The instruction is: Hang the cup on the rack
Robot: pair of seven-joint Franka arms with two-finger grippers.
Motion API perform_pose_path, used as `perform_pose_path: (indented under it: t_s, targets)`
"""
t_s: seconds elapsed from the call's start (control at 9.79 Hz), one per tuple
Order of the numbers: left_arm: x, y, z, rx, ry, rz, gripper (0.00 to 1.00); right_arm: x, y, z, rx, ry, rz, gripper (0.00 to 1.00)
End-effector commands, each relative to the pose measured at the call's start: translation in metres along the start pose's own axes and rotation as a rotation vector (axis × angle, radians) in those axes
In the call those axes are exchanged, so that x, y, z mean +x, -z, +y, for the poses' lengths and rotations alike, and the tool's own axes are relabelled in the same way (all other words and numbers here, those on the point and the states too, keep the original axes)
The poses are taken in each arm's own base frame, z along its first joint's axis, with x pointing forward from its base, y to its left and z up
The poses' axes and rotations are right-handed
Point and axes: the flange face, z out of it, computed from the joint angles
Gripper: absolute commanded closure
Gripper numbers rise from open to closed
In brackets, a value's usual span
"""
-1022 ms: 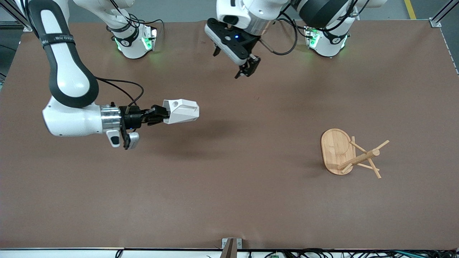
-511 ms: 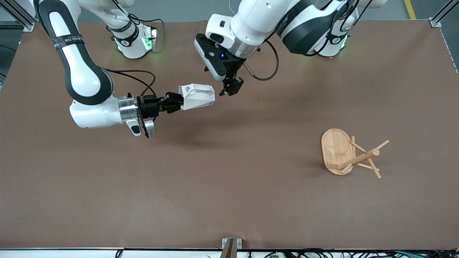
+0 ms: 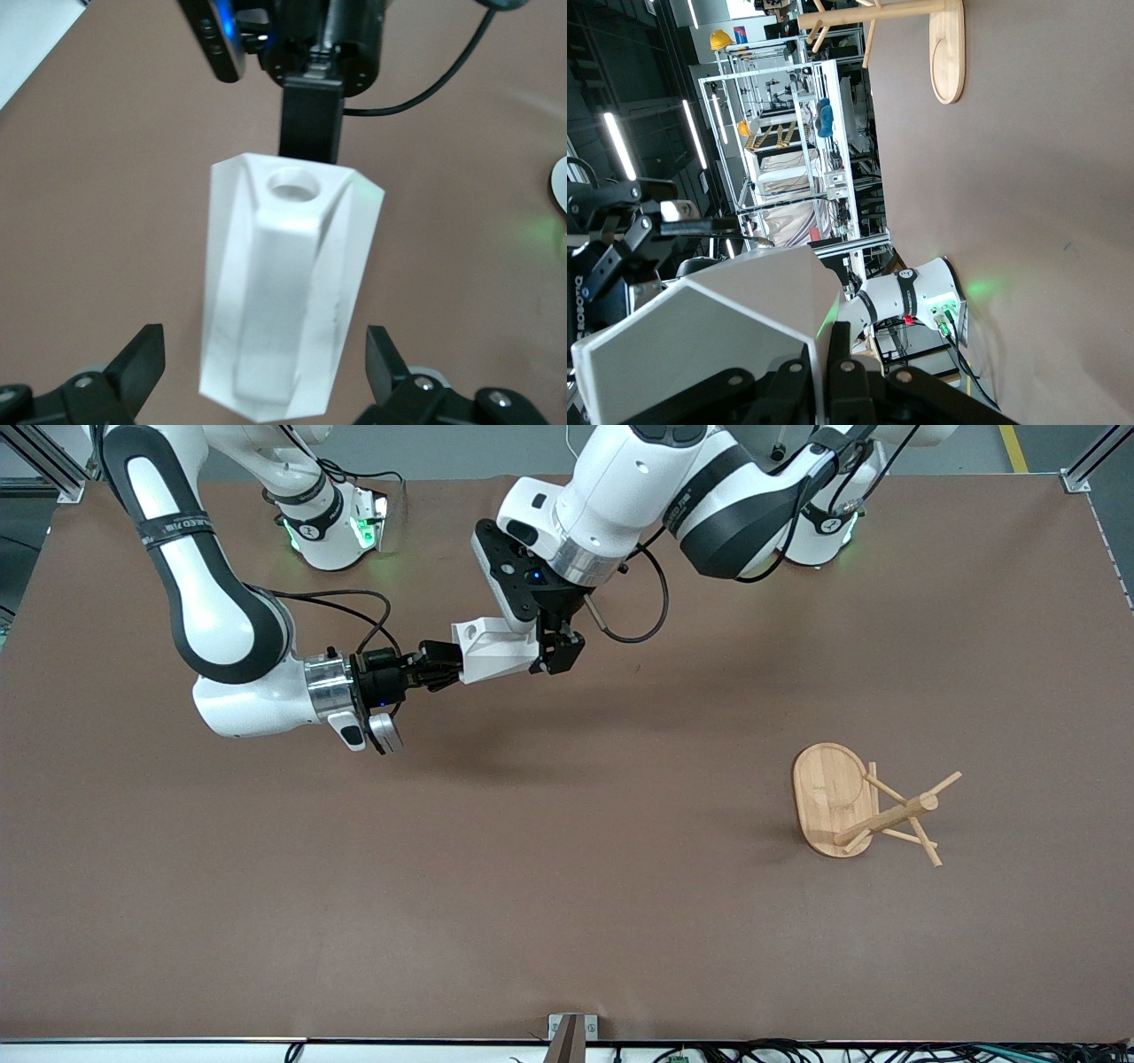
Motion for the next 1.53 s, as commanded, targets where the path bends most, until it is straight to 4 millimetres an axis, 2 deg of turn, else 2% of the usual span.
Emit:
perform_pose_path:
  t_s: [0.0,0.1,0.2,0.41,0.51,0.82,0.92,1.02,1.12,1.33,1.43]
  targets:
    - [-0.008,-0.040,-0.009,-0.022,-0.032,-0.052,0.00,-0.010,0.000,-0.005,0.024,0.004,0.011,1.00]
    - [-0.008,-0.041,-0.009,-0.020,-0.036,-0.055,0.00,-0.010,-0.001,-0.006,0.025,0.002,0.008,1.00]
    - [-0.008,-0.041,-0.009,-0.019,-0.038,-0.055,0.14,-0.011,-0.001,-0.007,0.026,0.004,0.004,1.00]
    - [-0.010,-0.043,-0.009,-0.018,-0.037,-0.060,0.93,-0.012,-0.001,-0.009,0.032,0.007,-0.004,1.00]
    - [-0.010,-0.042,-0.010,-0.016,-0.036,-0.059,1.00,-0.012,-0.001,-0.009,0.035,0.005,-0.003,1.00]
    - [-0.013,-0.037,-0.023,-0.007,-0.018,-0.058,1.00,-0.011,-0.002,-0.012,0.066,-0.010,0.007,0.98]
    - [-0.013,-0.034,-0.025,-0.003,-0.011,-0.055,1.00,-0.011,0.000,-0.018,0.080,-0.088,-0.017,0.59]
    - [-0.014,-0.033,-0.026,-0.002,-0.011,-0.058,1.00,-0.012,0.012,-0.037,0.060,-0.112,-0.015,0.01]
    - [-0.015,-0.032,-0.028,0.001,-0.009,-0.060,1.00,-0.014,0.030,-0.043,0.003,-0.115,-0.001,0.00]
    - [-0.016,-0.031,-0.031,0.005,-0.005,-0.063,1.00,-0.007,0.089,-0.062,-0.216,-0.175,0.036,0.00]
    - [-0.023,-0.028,-0.047,0.010,0.022,-0.073,1.00,-0.011,0.107,-0.077,-0.395,-0.190,0.056,0.00]
